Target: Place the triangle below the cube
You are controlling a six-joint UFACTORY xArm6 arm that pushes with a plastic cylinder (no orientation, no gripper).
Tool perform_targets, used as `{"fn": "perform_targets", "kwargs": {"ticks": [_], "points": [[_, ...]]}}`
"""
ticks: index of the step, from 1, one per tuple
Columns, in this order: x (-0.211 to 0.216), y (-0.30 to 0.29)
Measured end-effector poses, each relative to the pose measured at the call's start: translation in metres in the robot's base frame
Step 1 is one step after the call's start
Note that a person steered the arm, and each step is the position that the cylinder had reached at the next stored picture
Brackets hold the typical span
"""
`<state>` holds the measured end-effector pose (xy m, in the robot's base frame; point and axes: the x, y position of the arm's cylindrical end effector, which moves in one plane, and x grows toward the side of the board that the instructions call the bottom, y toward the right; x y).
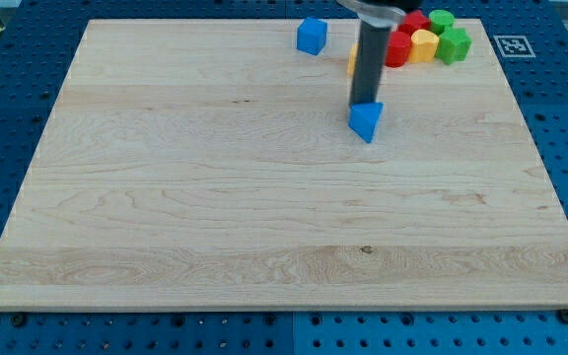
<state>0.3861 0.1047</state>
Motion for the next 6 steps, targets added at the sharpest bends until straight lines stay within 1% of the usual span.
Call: {"fn": "perform_targets", "kwargs": {"ticks": [2,3,5,6], "points": [[0.084,0.095],[0.090,0.085],[0.060,0.041],[0.058,0.016]]}}
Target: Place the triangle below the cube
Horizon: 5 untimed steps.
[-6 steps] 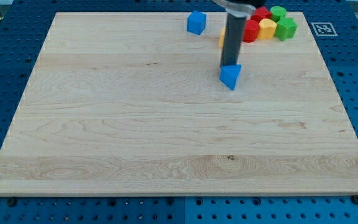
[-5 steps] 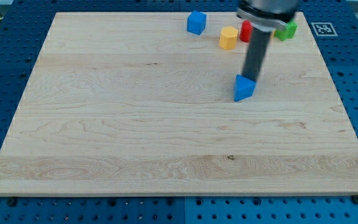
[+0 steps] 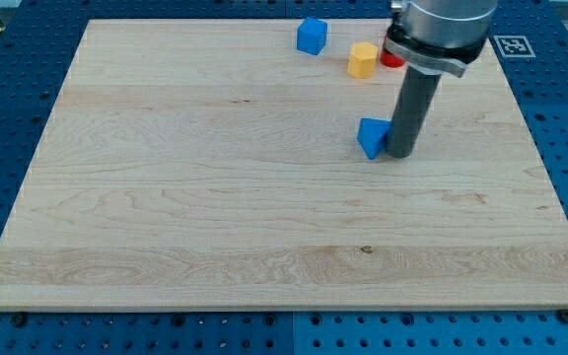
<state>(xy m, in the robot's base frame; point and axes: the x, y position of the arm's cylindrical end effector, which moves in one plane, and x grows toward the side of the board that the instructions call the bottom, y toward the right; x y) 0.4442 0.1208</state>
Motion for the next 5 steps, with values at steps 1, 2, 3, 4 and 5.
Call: {"fn": "perform_targets", "kwargs": {"ticks": [1,2,3,4,5], "points": [[0.000,-0.026],[-0.012,-0.040],[-0.031,-0.043],[-0.048,-0.043],[-0.066,-0.049]]}}
